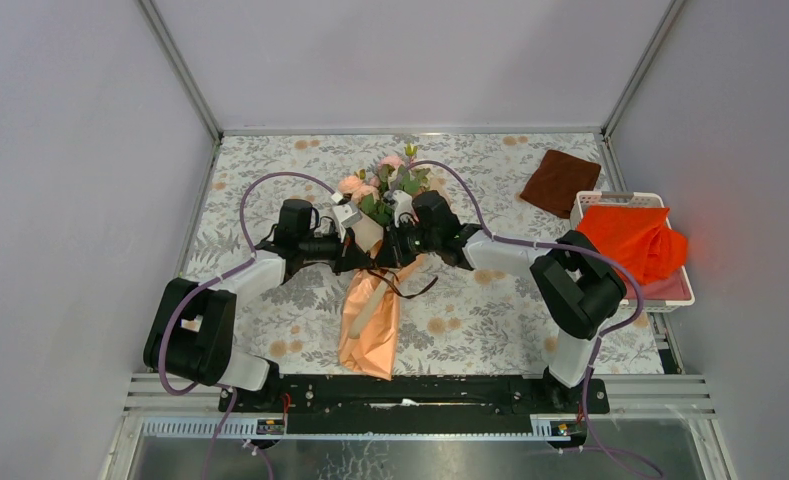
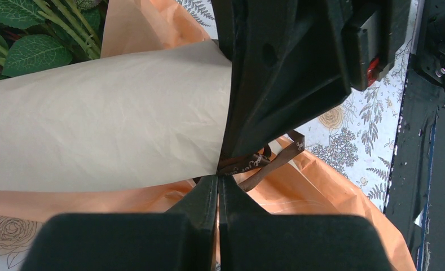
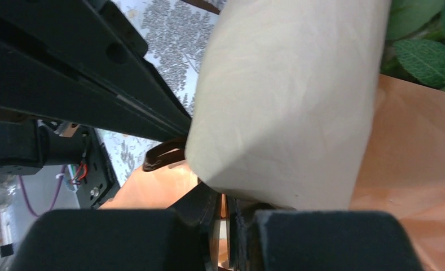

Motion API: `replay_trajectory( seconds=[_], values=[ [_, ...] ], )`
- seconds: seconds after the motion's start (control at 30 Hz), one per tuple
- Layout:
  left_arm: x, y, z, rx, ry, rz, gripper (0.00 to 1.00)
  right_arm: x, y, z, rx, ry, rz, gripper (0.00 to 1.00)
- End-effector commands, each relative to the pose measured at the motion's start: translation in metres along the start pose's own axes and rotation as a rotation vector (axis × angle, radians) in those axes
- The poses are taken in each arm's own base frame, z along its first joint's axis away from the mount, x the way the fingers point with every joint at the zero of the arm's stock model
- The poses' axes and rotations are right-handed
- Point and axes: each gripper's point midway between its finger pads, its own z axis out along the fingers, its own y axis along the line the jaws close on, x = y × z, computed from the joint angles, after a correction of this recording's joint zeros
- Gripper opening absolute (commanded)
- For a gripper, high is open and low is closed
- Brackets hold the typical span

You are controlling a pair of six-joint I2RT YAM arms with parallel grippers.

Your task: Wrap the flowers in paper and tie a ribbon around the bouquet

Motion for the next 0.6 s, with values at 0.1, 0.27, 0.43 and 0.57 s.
replay_trajectory(
  seconds=[0.1,0.27,0.43,0.57],
  values=[
    [-0.015,0.002,-0.001,-0.003,-0.040,0.053,0.00,-0.008,0.016,0.000,-0.106,-0.036,0.011,0.13],
    [-0.016,0.002,-0.001,-0.005,-0.040,0.052,0.00,-0.005,0.002,0.005,-0.039,-0.019,0.024,0.17],
    [-0.015,0.002,-0.001,-0.003,-0.038,0.047,0.00,0.000,0.003,0.006,-0.052,-0.007,0.018,0.21],
    [-0.015,0.003,-0.001,-0.003,-0.037,0.044,0.00,-0.002,0.013,0.005,-0.105,-0.013,0.015,0.22]
  ],
)
